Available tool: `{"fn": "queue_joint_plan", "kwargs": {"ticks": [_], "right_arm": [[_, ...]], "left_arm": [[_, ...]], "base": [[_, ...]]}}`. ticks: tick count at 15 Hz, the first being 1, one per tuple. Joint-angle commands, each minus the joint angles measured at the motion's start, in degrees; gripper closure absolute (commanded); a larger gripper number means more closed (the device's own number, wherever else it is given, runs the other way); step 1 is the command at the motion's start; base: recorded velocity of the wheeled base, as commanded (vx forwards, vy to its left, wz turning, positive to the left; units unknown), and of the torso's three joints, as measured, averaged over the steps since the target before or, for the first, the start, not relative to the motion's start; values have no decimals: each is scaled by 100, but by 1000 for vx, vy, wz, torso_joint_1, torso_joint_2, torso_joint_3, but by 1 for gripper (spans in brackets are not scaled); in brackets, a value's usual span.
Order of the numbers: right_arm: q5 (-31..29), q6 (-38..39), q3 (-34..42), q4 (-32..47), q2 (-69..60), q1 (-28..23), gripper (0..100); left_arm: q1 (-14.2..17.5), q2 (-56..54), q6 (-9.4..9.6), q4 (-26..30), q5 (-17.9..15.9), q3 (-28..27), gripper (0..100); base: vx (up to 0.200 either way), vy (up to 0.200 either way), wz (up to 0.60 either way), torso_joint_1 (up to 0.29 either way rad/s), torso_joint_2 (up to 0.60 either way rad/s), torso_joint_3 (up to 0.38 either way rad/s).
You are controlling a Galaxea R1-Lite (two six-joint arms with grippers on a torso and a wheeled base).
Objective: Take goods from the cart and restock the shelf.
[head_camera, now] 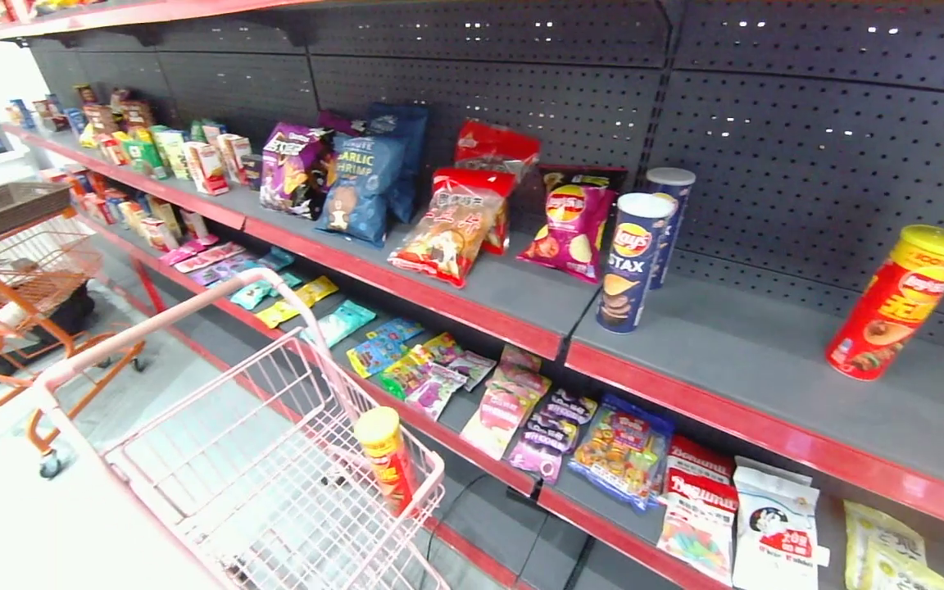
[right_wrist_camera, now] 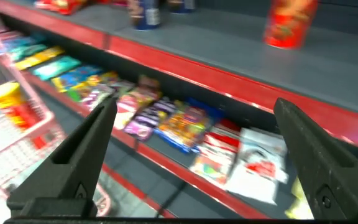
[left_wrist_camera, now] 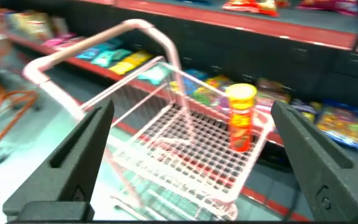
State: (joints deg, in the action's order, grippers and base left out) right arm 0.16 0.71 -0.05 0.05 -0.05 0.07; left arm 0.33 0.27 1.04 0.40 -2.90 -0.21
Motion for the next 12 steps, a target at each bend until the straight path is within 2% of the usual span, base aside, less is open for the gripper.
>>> {"fn": "queue_joint_plan", "kwargs": {"ticks": [1,12], "right_arm": [[2,8,-4,4,5,1,0],[-7,35,-4,4,5,1,0]], "left_arm": [[2,8,2,4,0,3,0],[2,8,2,-5,0,3,0]], "base": [[0,0,0,-85,168,105],[0,0,0,-147,342,188]]}}
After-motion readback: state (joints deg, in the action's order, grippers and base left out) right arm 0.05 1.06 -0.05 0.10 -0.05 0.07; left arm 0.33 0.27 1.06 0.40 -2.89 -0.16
